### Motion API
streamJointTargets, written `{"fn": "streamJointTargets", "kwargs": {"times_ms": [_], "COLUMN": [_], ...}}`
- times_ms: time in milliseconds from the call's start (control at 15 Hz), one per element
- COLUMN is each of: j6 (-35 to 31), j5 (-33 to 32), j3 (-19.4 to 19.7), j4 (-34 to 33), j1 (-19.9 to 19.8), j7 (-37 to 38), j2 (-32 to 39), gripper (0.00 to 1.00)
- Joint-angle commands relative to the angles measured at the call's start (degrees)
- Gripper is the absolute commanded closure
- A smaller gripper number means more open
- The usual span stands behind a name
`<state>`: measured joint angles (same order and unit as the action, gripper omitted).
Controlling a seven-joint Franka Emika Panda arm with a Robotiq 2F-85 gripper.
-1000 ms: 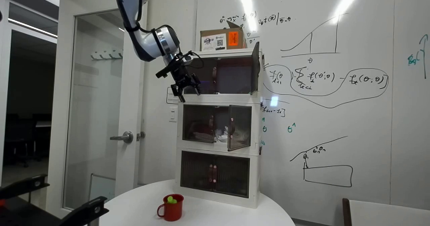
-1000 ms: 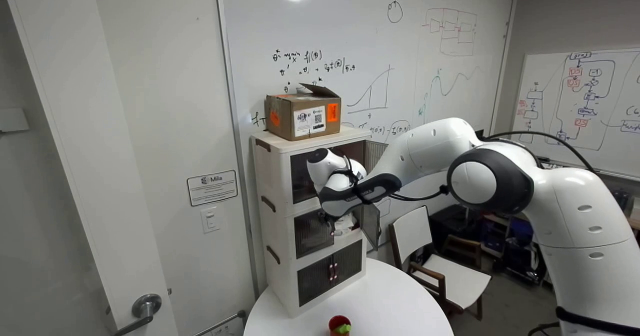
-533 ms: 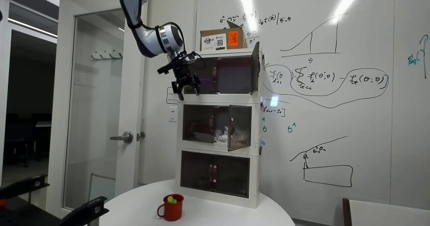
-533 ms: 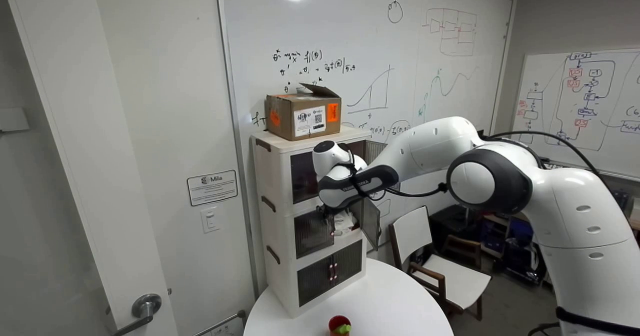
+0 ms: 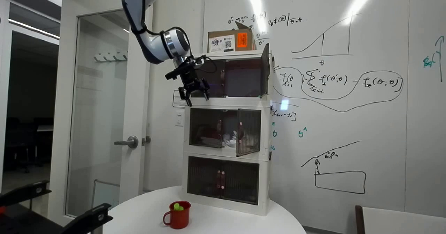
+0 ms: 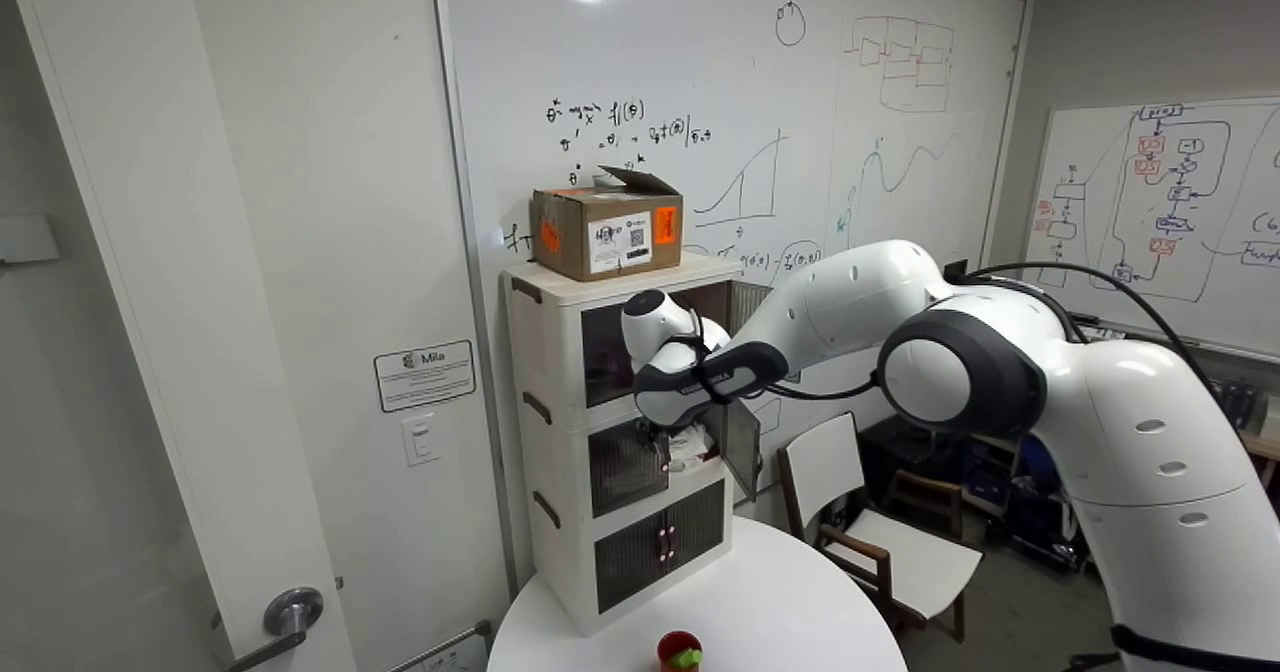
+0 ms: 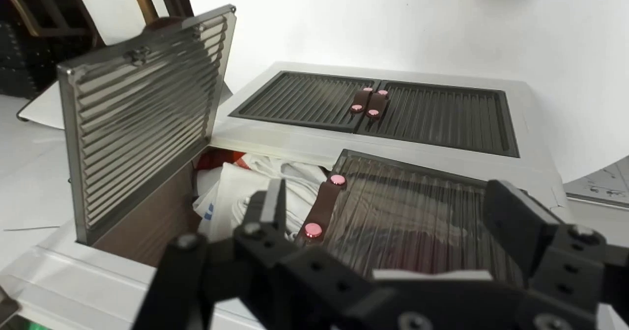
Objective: Open the cabinet
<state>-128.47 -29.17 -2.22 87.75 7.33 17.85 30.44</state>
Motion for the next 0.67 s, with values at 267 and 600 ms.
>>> {"fn": "streamJointTargets", "kwargs": {"times_ms": [267,600], "j6": [-2.71,-3.48], "j5": [3.21,2.98], "j3": [2.88,5.5], "j4": [-5.02,-11.77], "j1": [-0.68,-0.9], "j7": [-12.8,-13.1], "j2": [4.05,9.57], "gripper": [0.0,0.0]}}
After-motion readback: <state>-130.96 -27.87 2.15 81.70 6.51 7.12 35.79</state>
